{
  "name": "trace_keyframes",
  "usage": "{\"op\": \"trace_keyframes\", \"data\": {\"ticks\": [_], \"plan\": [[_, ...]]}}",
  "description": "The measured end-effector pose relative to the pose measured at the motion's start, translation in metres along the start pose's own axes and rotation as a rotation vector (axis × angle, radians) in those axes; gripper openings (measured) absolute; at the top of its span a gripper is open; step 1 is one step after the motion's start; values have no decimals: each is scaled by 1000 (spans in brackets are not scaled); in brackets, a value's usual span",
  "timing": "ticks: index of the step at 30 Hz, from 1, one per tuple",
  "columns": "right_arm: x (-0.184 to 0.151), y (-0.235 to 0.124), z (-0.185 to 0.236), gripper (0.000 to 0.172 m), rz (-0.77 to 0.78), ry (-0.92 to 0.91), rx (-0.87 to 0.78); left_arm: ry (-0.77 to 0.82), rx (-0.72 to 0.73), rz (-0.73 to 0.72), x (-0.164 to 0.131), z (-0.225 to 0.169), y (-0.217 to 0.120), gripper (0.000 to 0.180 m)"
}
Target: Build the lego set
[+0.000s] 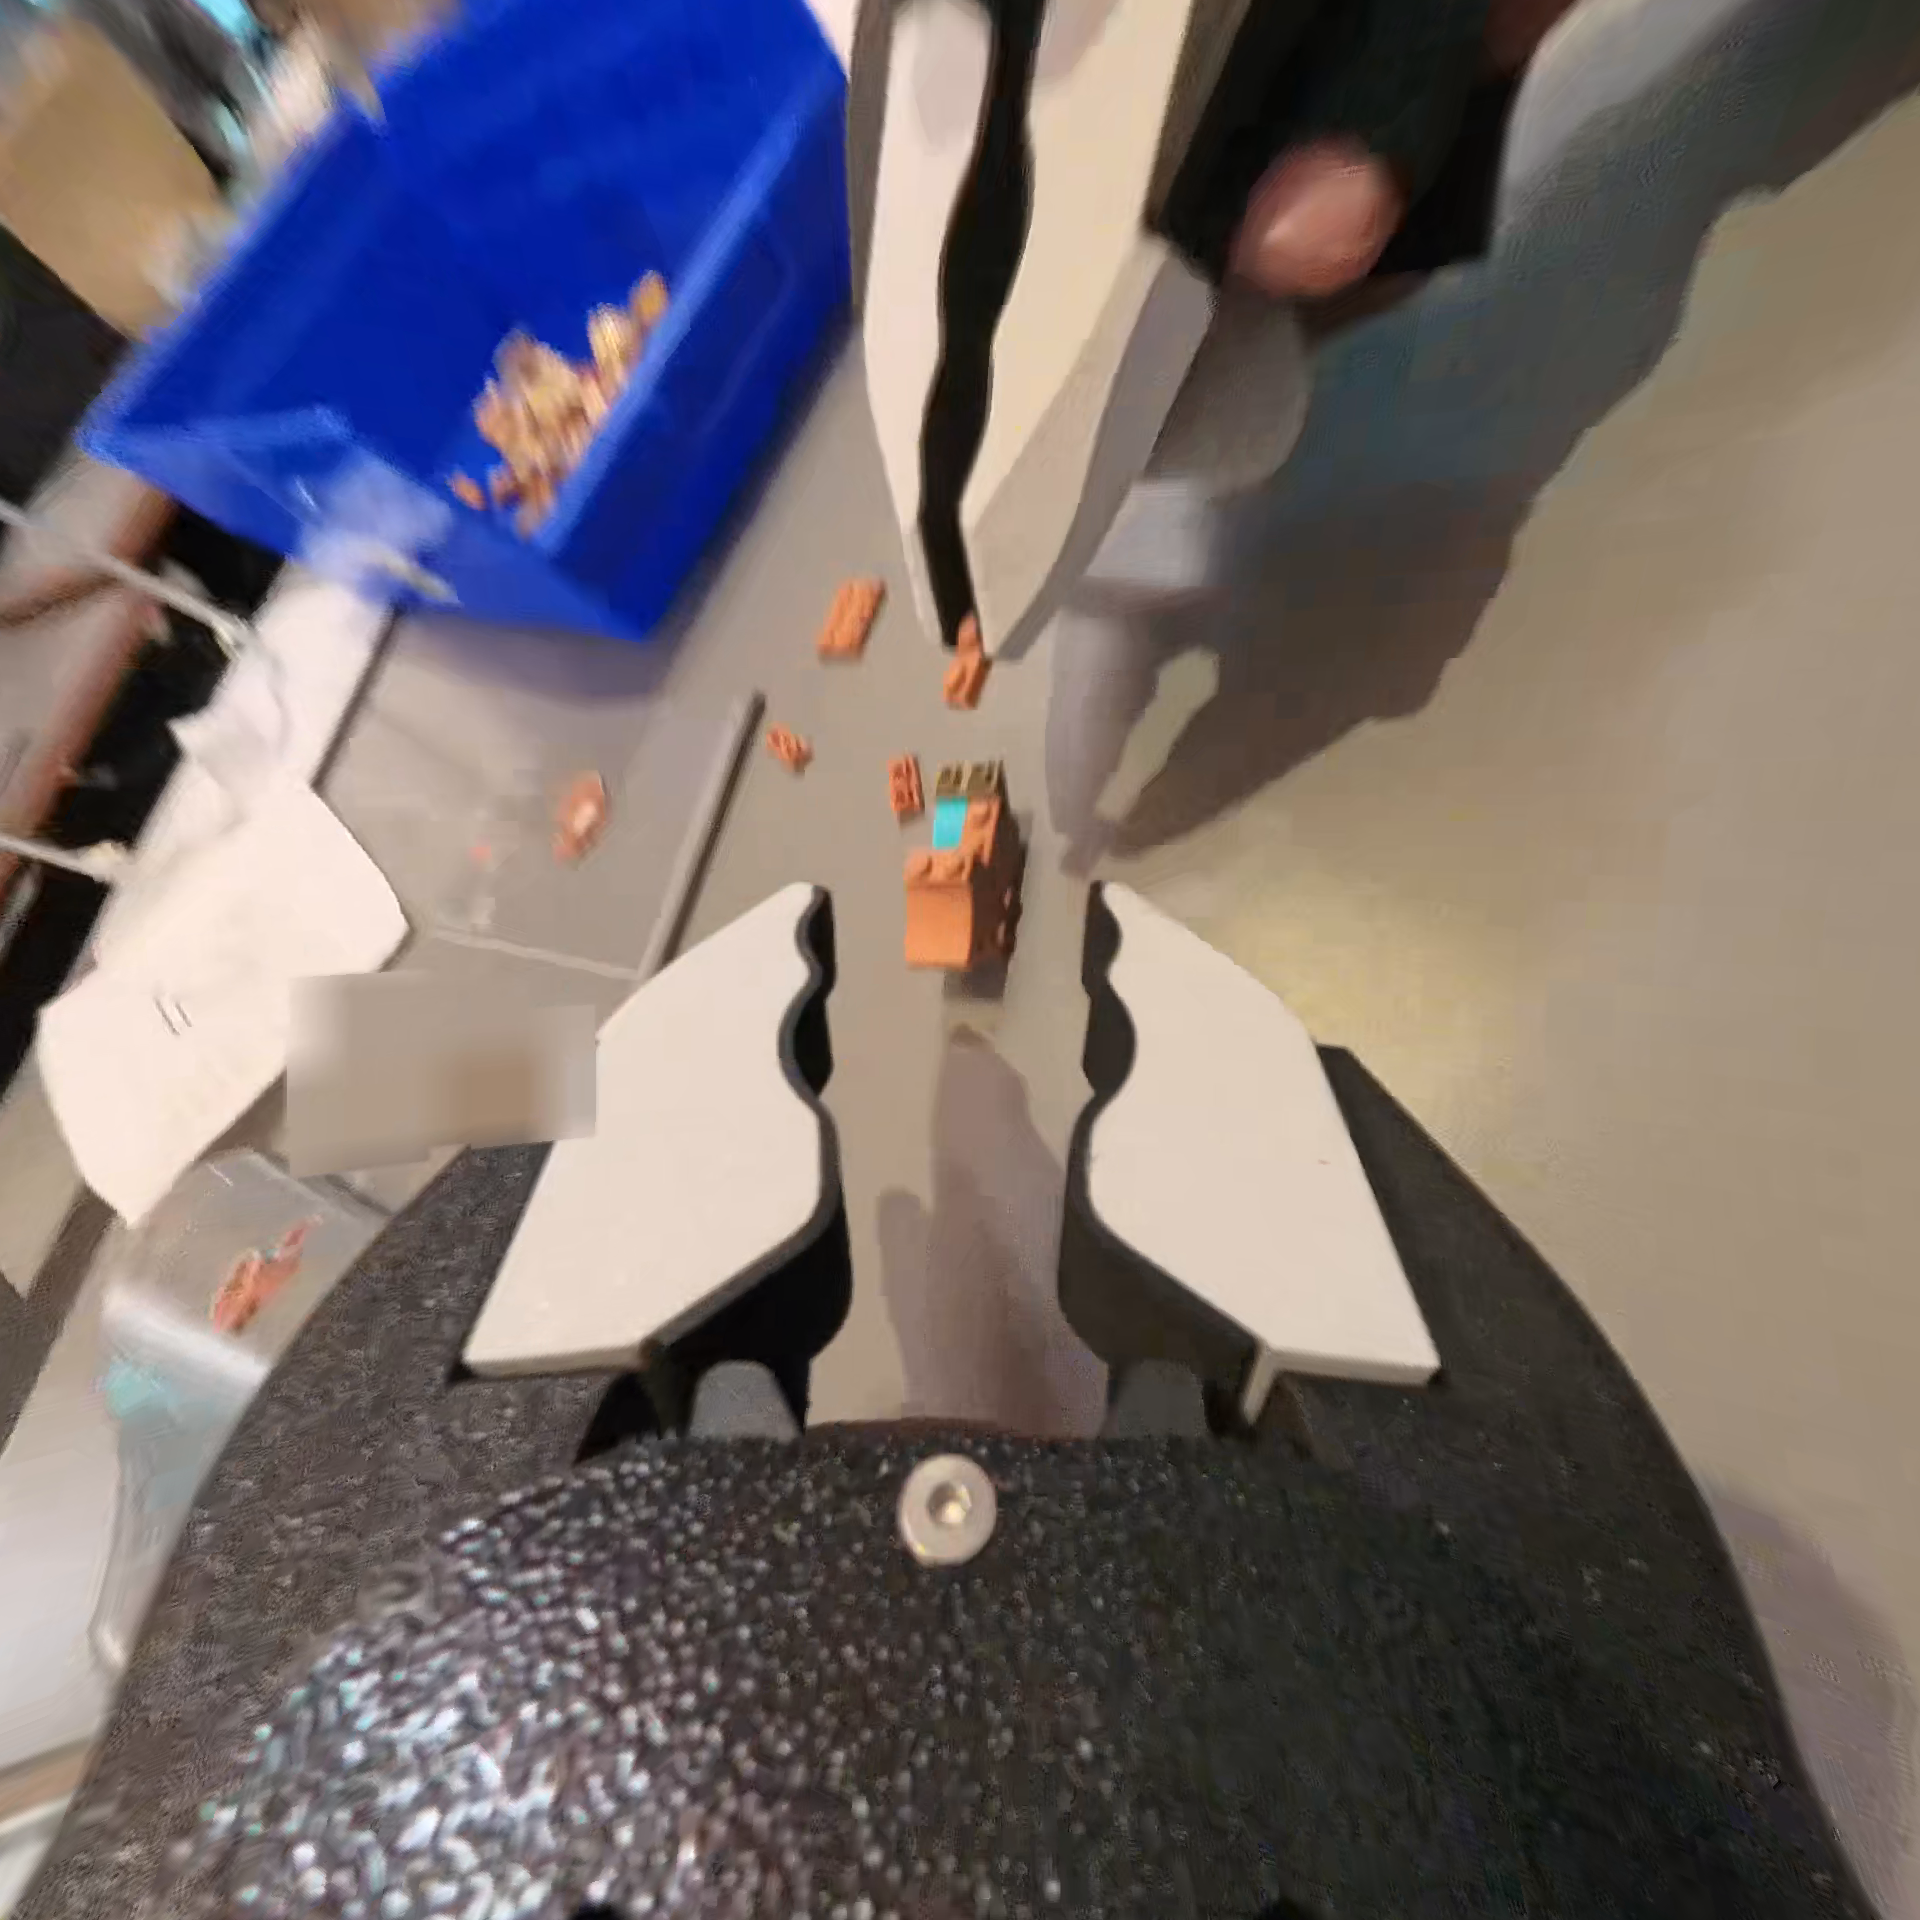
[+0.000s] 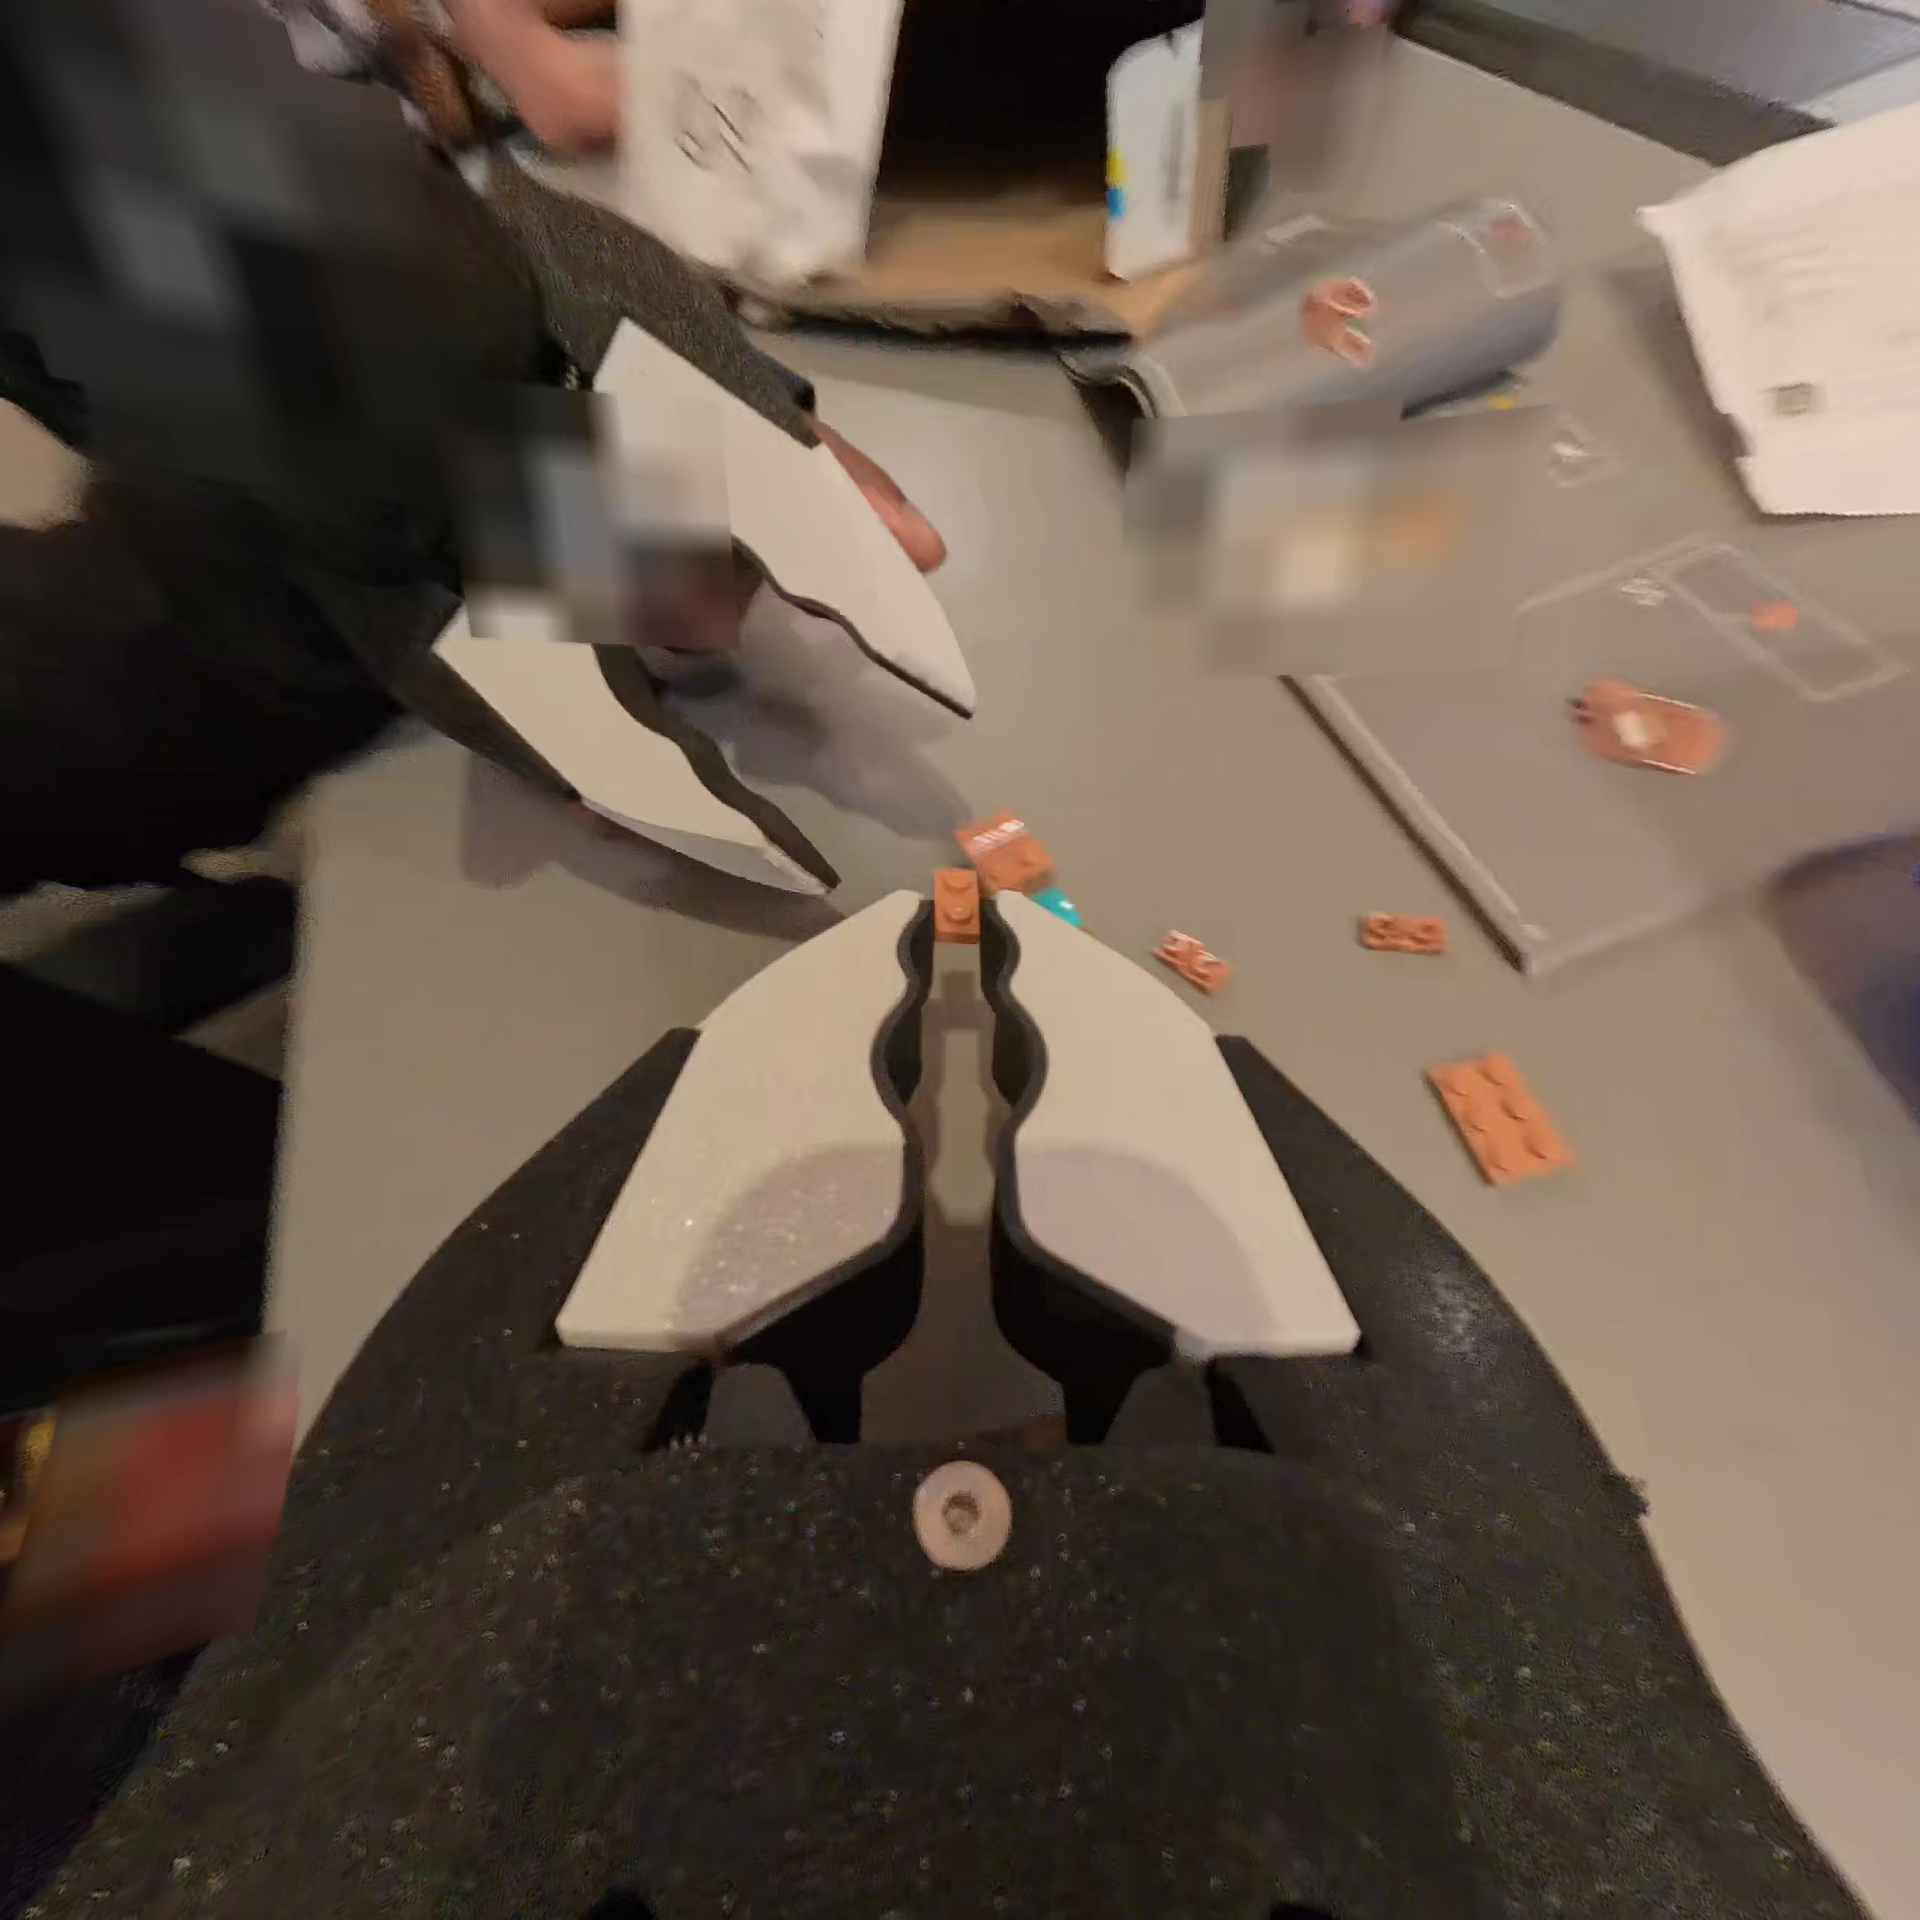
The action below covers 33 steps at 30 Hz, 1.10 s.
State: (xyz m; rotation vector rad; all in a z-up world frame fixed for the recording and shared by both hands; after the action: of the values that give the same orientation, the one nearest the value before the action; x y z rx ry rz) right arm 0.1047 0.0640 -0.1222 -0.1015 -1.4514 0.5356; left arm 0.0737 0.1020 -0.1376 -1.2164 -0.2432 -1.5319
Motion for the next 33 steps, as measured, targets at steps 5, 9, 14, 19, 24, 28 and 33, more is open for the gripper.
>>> {"op": "trace_keyframes", "data": {"ticks": [5,9,14,19,24,28,33], "plan": [[-10,7,-13,8,77,-59,-127,-52,-82,121,-13,7,19,41],[-13,9,-17,8,89,-27,-139,-100,-162,132,-13,4,27,26],[-16,11,-20,8,104,-11,-163,-170,-161,119,-11,-2,33,17],[-20,13,-20,8,132,-28,-199,-246,-101,134,-10,-5,31,17],[-22,15,-20,8,146,-32,-228,-285,-43,157,-10,-5,30,17],[-22,15,-20,8,153,-36,-239,-292,-20,168,-10,-6,30,17],[-23,14,-19,8,155,-34,-239,-302,-22,165,-9,-7,30,17]]}}
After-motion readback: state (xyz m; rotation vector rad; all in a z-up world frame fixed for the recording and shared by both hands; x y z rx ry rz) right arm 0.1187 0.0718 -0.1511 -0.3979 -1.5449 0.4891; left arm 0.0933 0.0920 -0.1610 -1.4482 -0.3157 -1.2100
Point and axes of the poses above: each gripper's, where its closed fingertips meet, y out along the fingers, x out of its top, z = x × y across the jaws, the point moved 1 cm from there along -y, back along the fingers, and after that the axes turned 7 degrees about -z, right-handed, at the moved point
